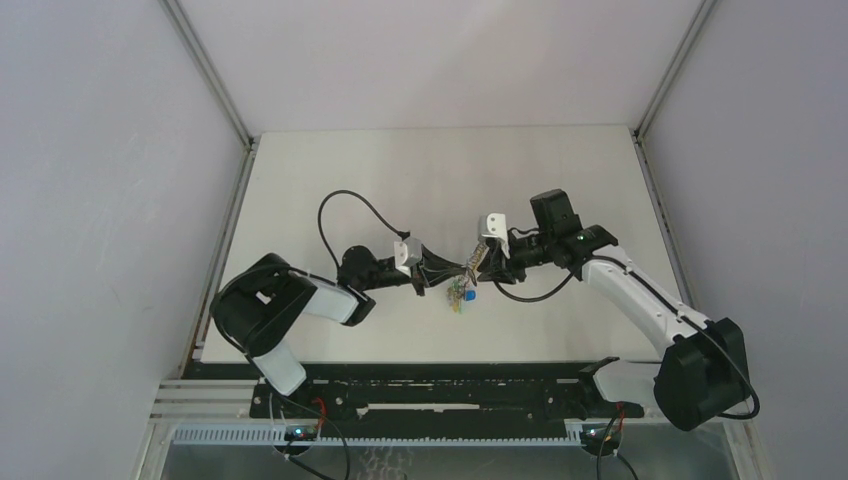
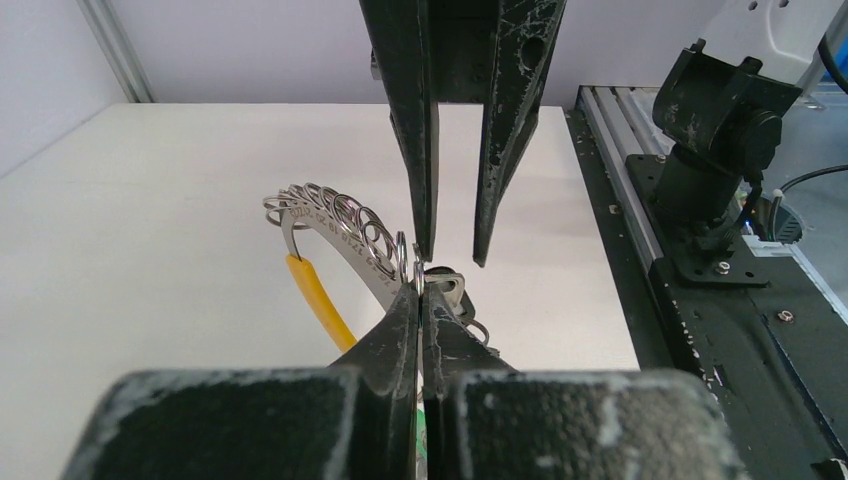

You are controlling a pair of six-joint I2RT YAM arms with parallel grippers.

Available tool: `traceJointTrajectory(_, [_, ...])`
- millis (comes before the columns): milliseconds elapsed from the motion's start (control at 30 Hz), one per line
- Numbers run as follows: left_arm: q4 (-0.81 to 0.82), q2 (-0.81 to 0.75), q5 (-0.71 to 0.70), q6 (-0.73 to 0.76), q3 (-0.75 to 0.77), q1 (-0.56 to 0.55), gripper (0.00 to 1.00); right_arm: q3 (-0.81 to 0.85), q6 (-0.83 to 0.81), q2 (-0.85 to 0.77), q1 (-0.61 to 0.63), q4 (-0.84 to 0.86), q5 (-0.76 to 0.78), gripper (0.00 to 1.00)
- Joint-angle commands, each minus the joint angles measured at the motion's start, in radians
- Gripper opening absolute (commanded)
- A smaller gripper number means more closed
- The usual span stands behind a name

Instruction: Put the keys on the keyring

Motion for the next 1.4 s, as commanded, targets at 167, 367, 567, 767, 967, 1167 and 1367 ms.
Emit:
traceJointTrajectory(167, [0.055, -0.037, -0.014, 0.006, 0.002, 0.004, 0.0, -0.051, 0.115, -0.009, -0.036, 0.253, -0.145, 0.26])
traceJointTrajectory(367, [0.056, -0.038, 0.002, 0.001, 0.006, 0.004, 0.0, -0.056, 0.132, 0.006, -0.047, 0.273, -0.15, 0.29])
traceJointTrajectory(567, [0.055, -0.044, 0.006, 0.0, 0.006, 0.004, 0.0, -0.056, 0.124, 0.022, -0.049, 0.276, -0.189, 0.27])
traceJointTrajectory(767, [0.055, -0.052, 0.006, -0.005, 0.008, 0.002, 0.0, -0.042, 0.084, 0.053, -0.05, 0.232, -0.238, 0.17])
traceJointTrajectory(967, [0.056, -0.064, 0.004, -0.004, 0.004, 0.002, 0.0, -0.027, 0.051, 0.078, -0.051, 0.193, -0.238, 0.0])
traceJointTrajectory(1167, [0.055, -0.084, 0.0, 0.004, -0.007, 0.002, 0.0, -0.028, 0.043, 0.079, -0.074, 0.162, -0.236, 0.0])
traceJointTrajectory(1367, [0.056, -0.105, -0.002, 0.006, -0.015, 0.002, 0.0, -0.027, 0.046, 0.094, -0.08, 0.151, -0.23, 0.0])
